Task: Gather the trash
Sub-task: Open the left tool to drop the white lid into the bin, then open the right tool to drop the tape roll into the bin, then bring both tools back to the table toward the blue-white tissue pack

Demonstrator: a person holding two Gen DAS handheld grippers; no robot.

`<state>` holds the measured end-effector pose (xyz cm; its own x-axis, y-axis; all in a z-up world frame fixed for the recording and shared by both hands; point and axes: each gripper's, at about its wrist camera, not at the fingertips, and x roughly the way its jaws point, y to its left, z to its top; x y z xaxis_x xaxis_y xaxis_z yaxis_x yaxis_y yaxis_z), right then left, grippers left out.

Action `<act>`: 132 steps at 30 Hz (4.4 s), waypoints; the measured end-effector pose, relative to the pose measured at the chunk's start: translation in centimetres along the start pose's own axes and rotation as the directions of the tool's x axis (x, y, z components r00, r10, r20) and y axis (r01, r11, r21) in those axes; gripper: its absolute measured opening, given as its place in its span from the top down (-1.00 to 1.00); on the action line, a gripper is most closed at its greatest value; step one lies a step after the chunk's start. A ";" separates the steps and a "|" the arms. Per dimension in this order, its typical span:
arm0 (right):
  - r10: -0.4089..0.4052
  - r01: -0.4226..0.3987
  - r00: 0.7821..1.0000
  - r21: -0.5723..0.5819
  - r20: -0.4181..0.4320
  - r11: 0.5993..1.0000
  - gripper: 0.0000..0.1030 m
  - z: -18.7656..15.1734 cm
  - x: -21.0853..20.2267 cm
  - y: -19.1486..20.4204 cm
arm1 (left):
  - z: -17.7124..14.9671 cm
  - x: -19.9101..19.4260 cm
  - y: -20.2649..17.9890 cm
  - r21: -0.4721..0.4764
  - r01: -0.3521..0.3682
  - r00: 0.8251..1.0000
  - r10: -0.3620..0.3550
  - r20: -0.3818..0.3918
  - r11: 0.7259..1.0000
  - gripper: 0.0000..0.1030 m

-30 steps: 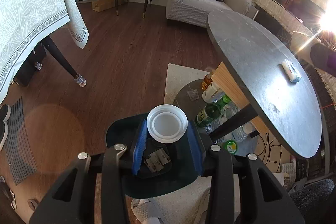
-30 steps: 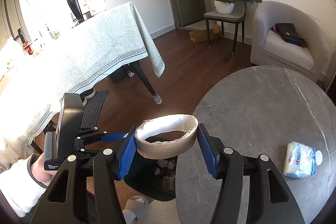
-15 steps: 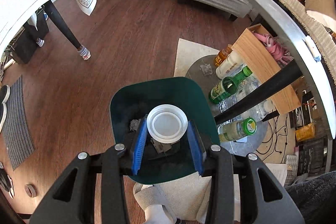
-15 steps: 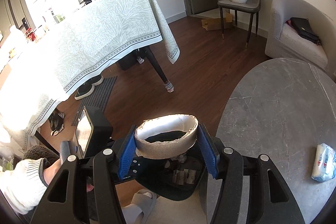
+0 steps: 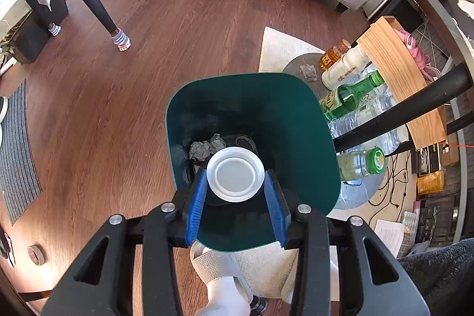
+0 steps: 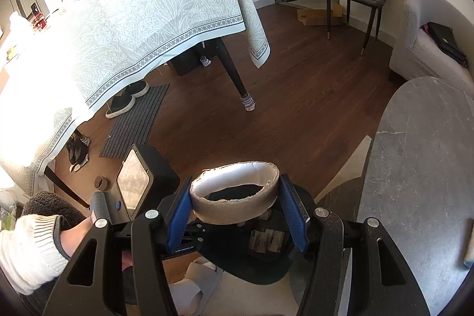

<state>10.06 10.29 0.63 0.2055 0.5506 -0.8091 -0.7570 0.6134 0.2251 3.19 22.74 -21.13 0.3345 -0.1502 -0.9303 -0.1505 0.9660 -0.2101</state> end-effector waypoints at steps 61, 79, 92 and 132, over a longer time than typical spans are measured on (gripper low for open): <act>-0.040 0.022 0.975 -0.085 -0.218 0.996 -0.42 -6.6 8.0 0.7 | 4.9 -17.4 -3.9 0.036 0.105 0.907 -0.111 0.406 0.994 0.49; -0.069 0.078 0.993 -0.093 0.100 0.993 -0.15 -3.1 -4.4 -0.3 | 6.0 -20.9 -8.7 0.134 0.126 0.829 -0.178 0.531 0.983 0.09; -0.236 0.225 0.957 0.079 0.170 0.971 -0.15 -5.2 -9.9 -9.6 | 6.4 -19.4 -14.4 0.219 0.130 0.837 -0.226 0.499 0.967 -0.19; -0.370 0.294 0.912 0.348 0.176 0.890 -0.53 -18.7 -20.9 -26.0 | 7.3 -7.7 -35.7 0.289 0.023 0.951 -0.110 0.290 0.957 -0.80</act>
<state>13.81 -27.72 1.53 0.5764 0.3752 -0.7259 -0.3982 0.9047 0.1515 12.82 -9.04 -4.28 0.6042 -0.1882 -0.7743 0.1327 0.9819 -0.1351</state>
